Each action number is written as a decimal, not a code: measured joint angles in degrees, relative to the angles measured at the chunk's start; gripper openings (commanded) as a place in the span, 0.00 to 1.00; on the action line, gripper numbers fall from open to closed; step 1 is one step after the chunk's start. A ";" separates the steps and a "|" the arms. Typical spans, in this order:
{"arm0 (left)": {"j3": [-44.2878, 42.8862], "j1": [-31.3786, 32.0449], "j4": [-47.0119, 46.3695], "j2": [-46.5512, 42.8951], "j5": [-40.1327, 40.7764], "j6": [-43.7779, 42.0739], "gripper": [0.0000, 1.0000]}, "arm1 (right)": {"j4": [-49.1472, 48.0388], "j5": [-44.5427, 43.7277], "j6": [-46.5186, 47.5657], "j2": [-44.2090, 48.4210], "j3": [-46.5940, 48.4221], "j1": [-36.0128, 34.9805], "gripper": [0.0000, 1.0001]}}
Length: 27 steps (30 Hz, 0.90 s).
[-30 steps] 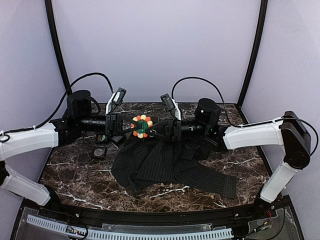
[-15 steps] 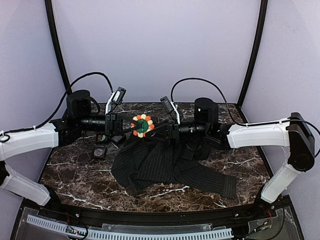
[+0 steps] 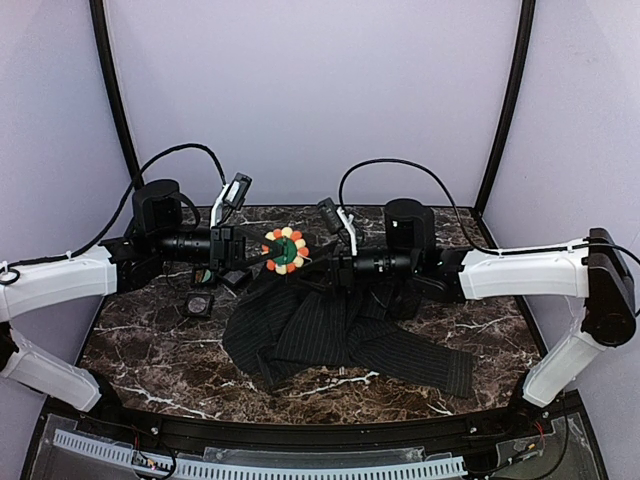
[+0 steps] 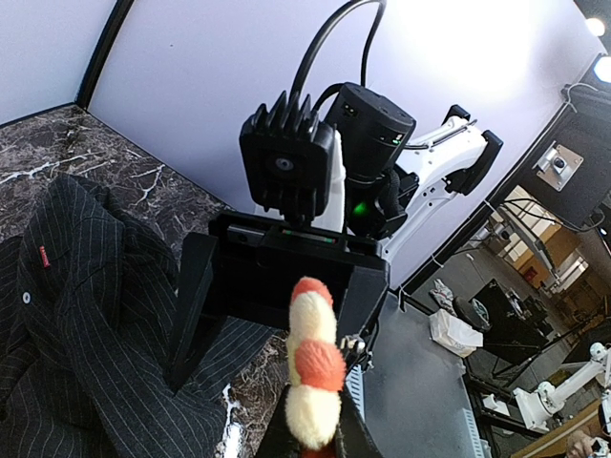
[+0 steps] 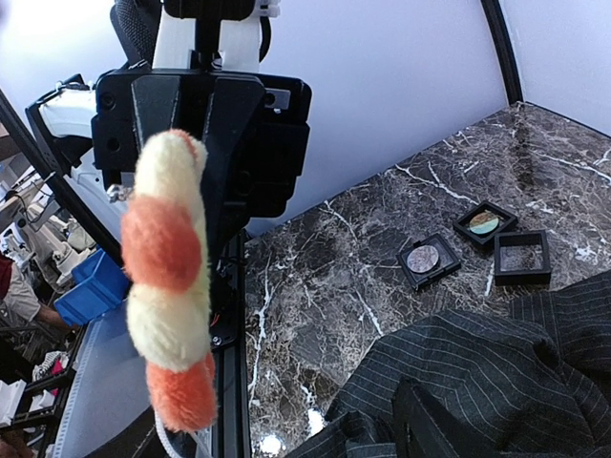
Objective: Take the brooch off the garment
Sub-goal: Close the brooch securely.
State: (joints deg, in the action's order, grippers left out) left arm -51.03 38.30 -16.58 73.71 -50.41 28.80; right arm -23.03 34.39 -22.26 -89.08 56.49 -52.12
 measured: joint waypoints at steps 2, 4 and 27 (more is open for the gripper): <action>-0.02 0.00 0.00 0.00 0.00 0.02 0.01 | 0.33 0.00 0.35 -0.13 0.15 -0.13 0.69; 0.00 0.00 0.00 0.02 -0.02 0.13 0.01 | 0.39 0.04 0.55 -0.44 0.61 -0.17 0.69; 0.00 0.00 -0.61 0.22 -1.14 0.24 0.01 | -4.07 5.22 -2.38 -1.88 2.71 -0.96 0.50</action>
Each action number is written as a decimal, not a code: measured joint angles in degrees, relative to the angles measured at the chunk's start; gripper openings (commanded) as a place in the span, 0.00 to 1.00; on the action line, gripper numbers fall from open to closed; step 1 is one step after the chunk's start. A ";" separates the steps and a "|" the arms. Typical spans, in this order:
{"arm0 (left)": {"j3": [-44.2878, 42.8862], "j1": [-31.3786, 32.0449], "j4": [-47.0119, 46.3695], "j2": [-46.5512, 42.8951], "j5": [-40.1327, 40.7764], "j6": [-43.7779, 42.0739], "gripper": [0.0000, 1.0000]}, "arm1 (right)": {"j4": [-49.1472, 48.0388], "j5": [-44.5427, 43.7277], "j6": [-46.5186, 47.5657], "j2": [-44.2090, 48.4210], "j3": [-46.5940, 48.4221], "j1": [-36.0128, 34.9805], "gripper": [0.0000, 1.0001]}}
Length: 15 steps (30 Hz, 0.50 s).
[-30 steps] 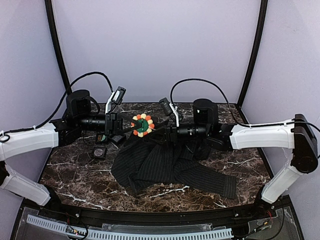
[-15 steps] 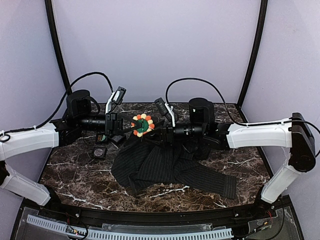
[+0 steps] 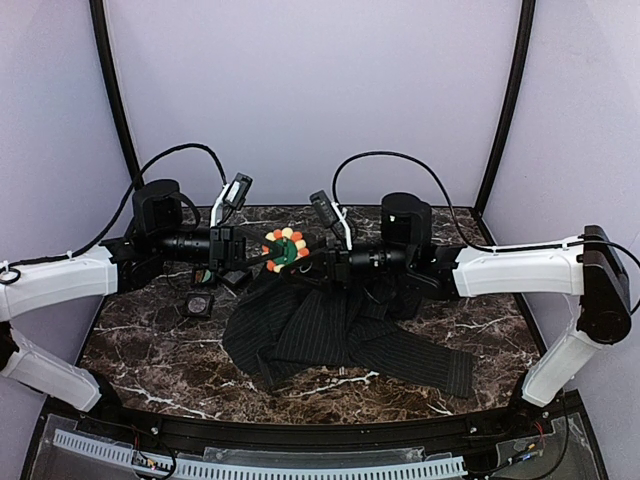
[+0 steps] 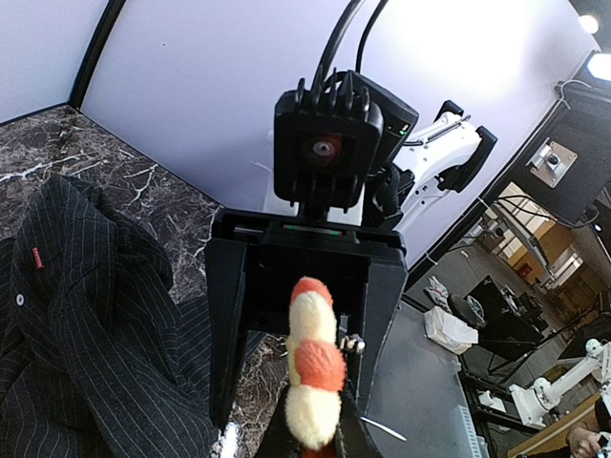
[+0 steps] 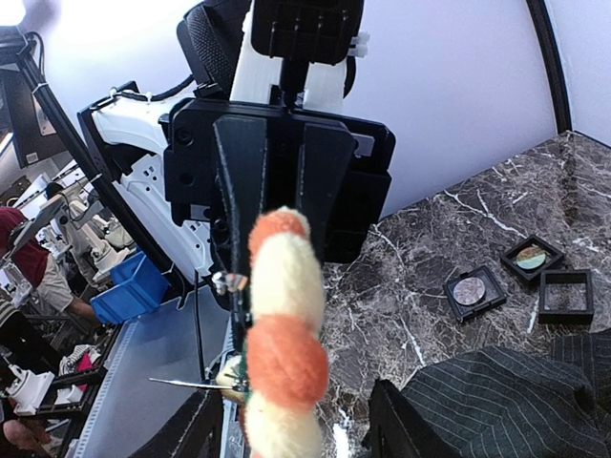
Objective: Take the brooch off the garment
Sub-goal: Close the brooch securely.
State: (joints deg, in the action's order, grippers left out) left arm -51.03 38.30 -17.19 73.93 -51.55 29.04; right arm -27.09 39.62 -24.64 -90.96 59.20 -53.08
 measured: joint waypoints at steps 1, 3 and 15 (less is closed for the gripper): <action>0.00 0.00 -0.02 0.00 -0.13 0.02 0.01 | -0.46 0.26 -0.26 0.00 0.00 0.00 0.49; 0.00 0.00 -0.11 0.02 -0.31 0.09 0.01 | -1.18 0.61 -0.90 0.00 0.00 0.00 0.47; 0.00 0.09 -0.37 0.11 -0.55 0.11 0.01 | -6.14 0.90 -3.93 -0.85 0.04 0.28 0.39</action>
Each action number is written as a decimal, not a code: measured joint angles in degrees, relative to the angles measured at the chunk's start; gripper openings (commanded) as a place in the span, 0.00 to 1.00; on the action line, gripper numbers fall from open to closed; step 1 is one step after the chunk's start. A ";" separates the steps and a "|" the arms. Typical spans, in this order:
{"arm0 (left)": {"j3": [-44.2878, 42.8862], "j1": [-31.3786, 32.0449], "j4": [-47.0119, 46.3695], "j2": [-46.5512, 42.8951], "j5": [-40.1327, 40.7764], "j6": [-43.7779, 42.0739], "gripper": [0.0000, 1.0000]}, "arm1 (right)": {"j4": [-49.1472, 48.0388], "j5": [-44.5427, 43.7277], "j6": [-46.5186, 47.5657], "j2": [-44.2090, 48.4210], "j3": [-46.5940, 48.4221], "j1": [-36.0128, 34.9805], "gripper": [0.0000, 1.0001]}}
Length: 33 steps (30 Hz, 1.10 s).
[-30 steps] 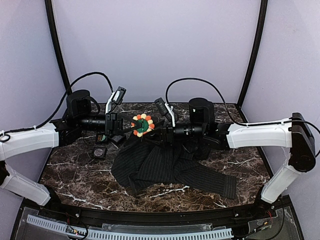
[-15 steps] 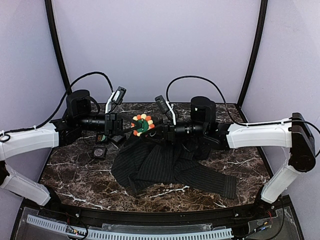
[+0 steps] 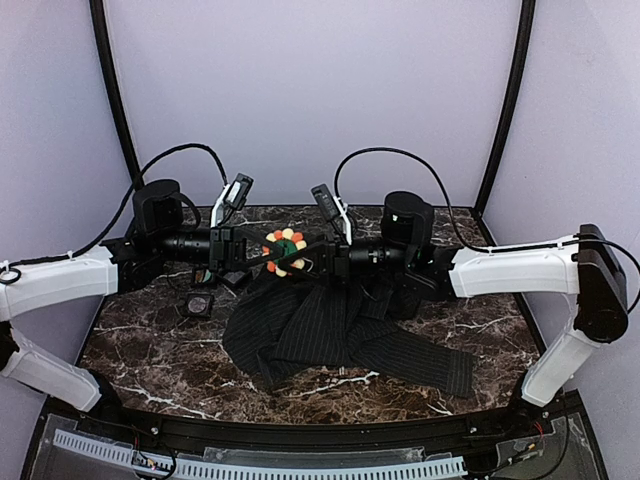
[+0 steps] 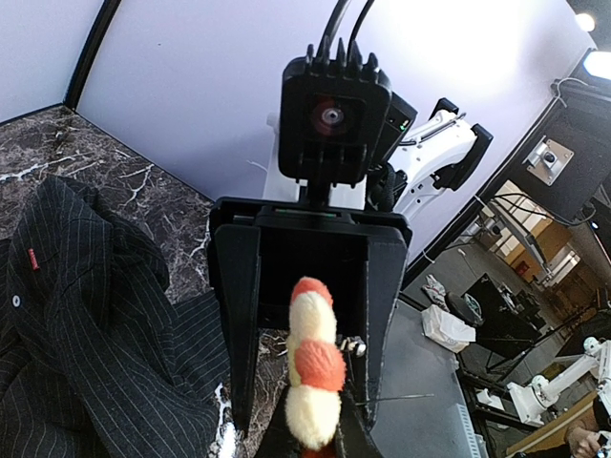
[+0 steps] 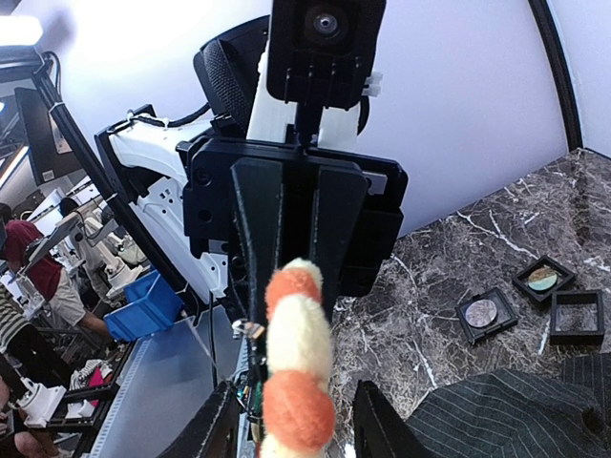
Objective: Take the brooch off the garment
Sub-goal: Close the brooch securely.
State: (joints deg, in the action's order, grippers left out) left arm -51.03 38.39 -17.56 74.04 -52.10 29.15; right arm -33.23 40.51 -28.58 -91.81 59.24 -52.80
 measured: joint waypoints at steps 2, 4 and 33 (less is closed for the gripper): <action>0.00 0.11 0.00 0.00 0.00 0.00 0.01 | -0.66 0.00 -0.66 -0.39 0.00 0.00 0.37; 0.00 0.13 0.00 0.02 0.00 0.00 0.01 | -1.09 -0.02 -0.87 -0.55 0.00 0.00 0.36; 0.09 0.13 0.00 0.04 0.68 -0.20 0.01 | -4.57 -2.21 -4.00 -0.52 -0.42 0.15 0.19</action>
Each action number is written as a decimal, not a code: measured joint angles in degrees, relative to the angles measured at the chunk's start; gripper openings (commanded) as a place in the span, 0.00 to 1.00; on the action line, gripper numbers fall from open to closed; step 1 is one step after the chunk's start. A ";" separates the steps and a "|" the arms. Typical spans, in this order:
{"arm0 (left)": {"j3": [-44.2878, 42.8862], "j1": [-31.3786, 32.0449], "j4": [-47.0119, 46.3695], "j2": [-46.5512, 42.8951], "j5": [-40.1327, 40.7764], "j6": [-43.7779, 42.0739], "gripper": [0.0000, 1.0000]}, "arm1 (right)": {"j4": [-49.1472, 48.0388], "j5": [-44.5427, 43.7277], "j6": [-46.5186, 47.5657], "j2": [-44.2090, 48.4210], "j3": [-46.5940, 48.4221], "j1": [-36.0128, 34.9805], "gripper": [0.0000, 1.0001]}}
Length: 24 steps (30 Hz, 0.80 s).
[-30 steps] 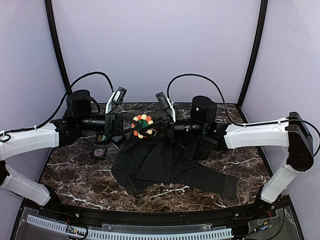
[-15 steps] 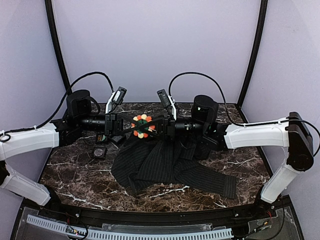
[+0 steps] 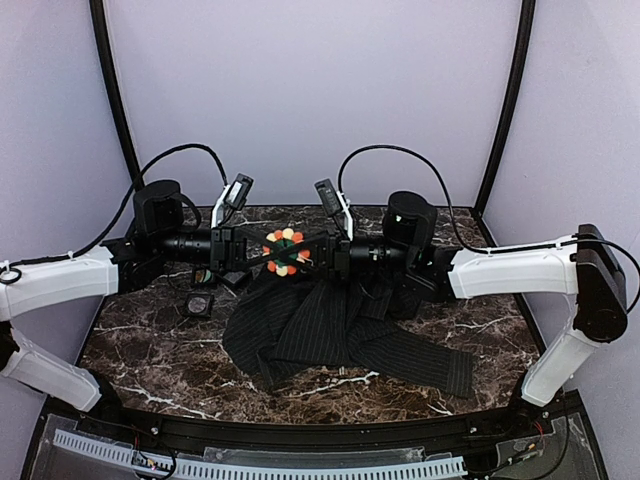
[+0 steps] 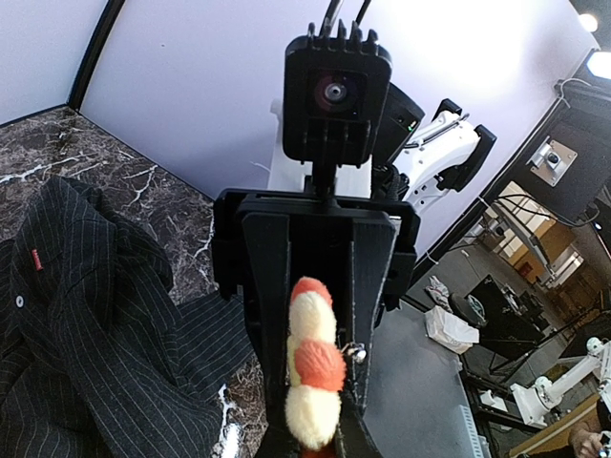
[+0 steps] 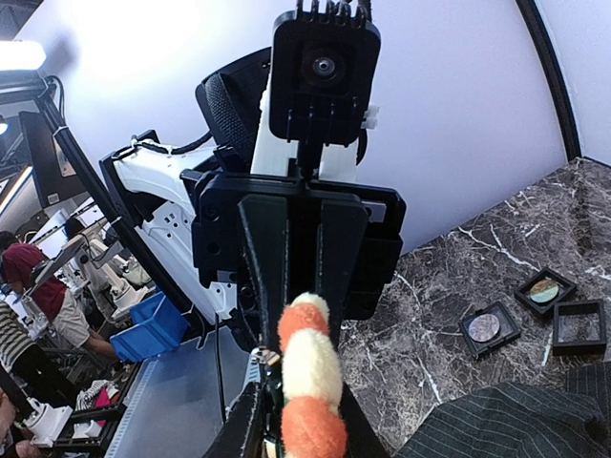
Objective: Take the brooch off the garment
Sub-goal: Close the brooch securely.
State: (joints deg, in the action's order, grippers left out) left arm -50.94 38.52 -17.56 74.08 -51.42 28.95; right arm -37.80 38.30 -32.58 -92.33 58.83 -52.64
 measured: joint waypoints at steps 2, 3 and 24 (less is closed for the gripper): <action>0.11 0.02 0.00 0.00 0.15 -0.04 0.01 | -0.26 -0.13 -0.37 0.04 -0.26 0.00 0.18; 0.13 0.02 0.02 0.00 0.22 -0.07 0.01 | -0.39 -0.22 -0.59 0.04 -0.42 0.00 0.17; 0.55 0.68 0.04 0.00 2.64 -0.46 0.01 | -2.99 -1.88 -3.98 0.74 -3.02 0.02 0.13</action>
State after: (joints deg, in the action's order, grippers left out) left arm -50.39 39.20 -17.52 74.08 -48.77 28.49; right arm -40.80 36.42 -36.56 -91.59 55.81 -52.62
